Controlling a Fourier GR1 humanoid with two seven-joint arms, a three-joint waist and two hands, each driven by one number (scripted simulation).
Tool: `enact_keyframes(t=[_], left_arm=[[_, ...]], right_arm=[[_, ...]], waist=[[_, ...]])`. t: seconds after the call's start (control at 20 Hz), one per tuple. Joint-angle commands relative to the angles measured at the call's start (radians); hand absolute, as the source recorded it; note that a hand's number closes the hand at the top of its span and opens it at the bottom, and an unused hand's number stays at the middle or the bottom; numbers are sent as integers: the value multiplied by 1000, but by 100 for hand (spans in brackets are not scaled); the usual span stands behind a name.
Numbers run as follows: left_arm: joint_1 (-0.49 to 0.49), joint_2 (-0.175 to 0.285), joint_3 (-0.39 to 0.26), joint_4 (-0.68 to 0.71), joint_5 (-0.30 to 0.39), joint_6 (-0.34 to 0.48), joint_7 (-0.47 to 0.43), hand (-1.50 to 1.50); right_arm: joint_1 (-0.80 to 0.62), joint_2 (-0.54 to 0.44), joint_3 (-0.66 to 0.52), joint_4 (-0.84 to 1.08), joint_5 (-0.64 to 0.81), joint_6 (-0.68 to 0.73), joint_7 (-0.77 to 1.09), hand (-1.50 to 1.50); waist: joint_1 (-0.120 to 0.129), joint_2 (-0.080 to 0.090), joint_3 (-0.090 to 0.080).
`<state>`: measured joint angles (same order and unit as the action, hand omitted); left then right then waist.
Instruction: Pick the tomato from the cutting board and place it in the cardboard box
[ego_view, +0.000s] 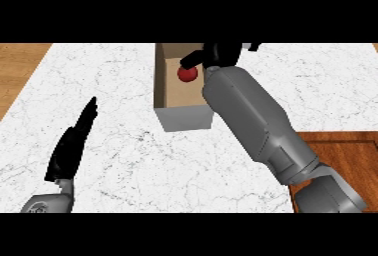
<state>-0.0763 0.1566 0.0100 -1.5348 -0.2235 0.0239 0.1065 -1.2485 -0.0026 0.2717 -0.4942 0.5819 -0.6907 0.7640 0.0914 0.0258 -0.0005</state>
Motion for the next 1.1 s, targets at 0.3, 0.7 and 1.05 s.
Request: enact_keyframes(t=[0.3, 0.7, 1.05], left_arm=[[22, 14, 29, 8, 19, -8, -27, 0], [79, 18, 59, -40, 8, 26, 11, 0], [173, 34, 91, -55, 28, 17, -35, 0]], right_arm=[[85, 2, -131, -111, -117, -408, -227, -150], [281, -64, -201, -328, -133, -448, -269, -150], [609, -186, -160, -773, -133, -332, -213, -150]], waist=[[-33, -6, 2], [-104, -33, 1], [-142, -49, 1]])
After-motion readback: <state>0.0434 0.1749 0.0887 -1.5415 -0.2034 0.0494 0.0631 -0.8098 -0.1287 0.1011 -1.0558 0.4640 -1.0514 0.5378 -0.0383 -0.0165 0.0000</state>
